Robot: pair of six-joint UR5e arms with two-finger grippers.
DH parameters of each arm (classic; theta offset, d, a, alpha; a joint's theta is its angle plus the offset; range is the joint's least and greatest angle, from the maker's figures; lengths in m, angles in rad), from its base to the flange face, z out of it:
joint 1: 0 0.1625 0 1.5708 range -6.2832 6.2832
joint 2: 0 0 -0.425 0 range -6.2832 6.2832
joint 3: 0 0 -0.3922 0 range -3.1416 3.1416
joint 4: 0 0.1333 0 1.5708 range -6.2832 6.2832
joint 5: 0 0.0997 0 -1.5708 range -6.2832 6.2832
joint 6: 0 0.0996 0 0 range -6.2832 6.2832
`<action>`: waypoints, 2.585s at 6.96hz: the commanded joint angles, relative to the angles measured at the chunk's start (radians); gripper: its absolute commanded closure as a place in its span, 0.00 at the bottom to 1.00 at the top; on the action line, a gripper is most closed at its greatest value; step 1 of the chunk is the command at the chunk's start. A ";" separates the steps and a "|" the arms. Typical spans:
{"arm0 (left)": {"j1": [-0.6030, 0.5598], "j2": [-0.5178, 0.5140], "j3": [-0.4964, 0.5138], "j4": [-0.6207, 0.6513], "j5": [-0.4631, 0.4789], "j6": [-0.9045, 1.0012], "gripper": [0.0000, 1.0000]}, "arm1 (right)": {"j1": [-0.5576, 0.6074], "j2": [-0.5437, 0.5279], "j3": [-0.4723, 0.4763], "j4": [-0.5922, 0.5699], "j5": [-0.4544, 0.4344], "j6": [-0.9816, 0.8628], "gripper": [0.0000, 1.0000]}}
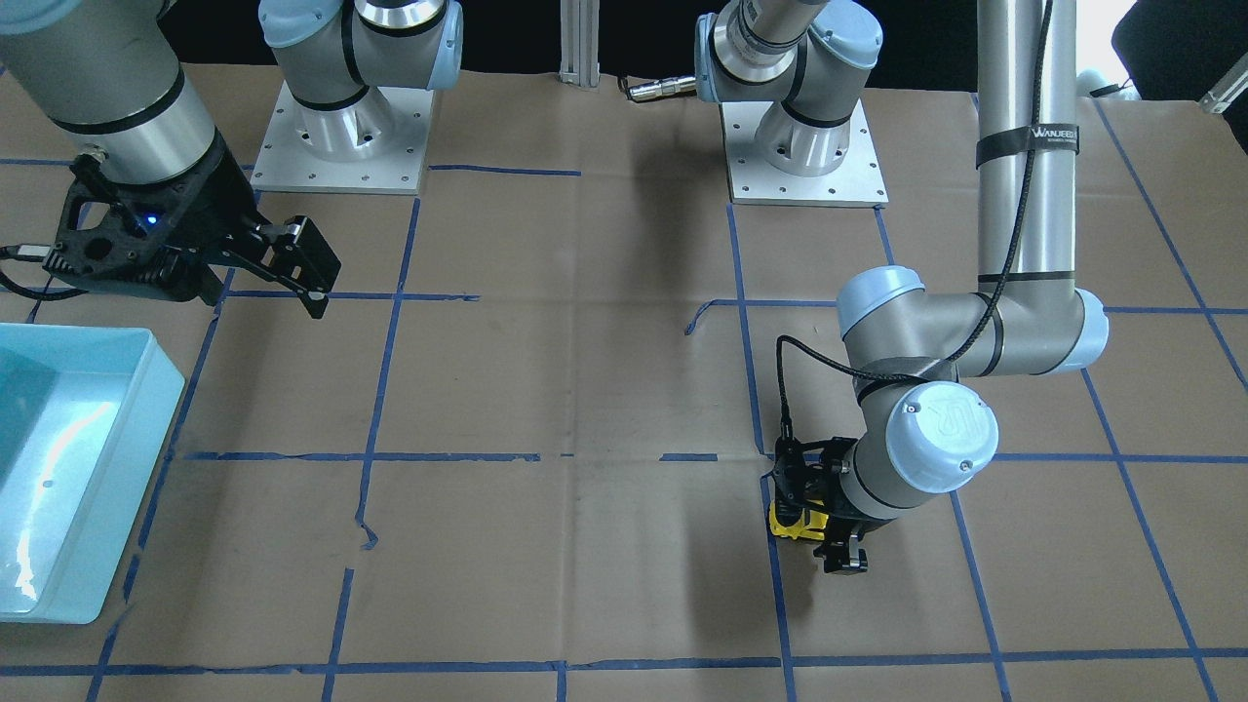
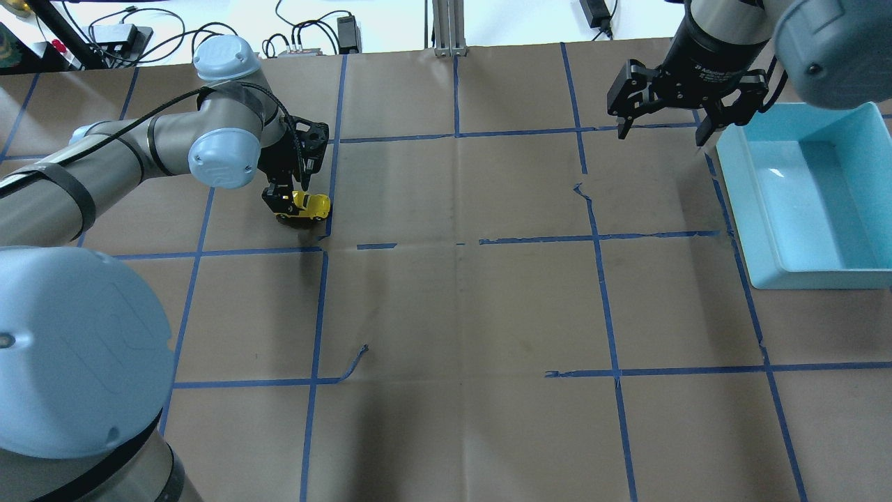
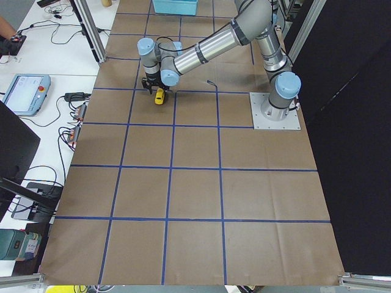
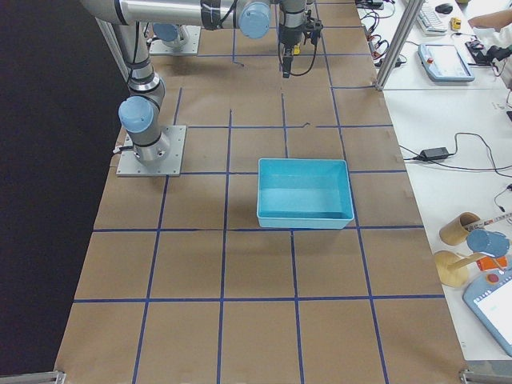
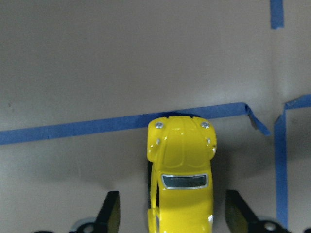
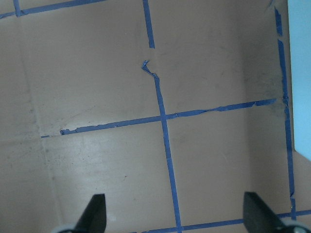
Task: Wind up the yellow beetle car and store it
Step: 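Drag the held car backward along the table with the left gripper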
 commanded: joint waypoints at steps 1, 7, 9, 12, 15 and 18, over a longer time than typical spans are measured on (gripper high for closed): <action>-0.001 0.001 0.000 0.000 0.002 -0.001 0.78 | 0.000 0.003 0.000 0.002 -0.005 0.001 0.00; -0.018 0.029 0.015 -0.040 -0.097 -0.159 1.00 | -0.005 0.006 0.003 -0.019 -0.004 0.001 0.00; -0.015 0.026 0.007 -0.039 -0.091 -0.148 1.00 | -0.005 0.006 0.006 -0.022 -0.004 0.000 0.00; -0.011 0.009 0.009 -0.029 -0.085 -0.136 1.00 | -0.005 0.020 0.000 -0.048 0.005 -0.005 0.00; -0.009 0.003 0.012 -0.023 -0.085 -0.136 1.00 | -0.005 0.040 0.000 -0.059 0.005 -0.005 0.00; 0.002 0.009 0.001 -0.023 -0.084 -0.109 1.00 | -0.002 0.043 -0.001 -0.059 0.004 -0.002 0.00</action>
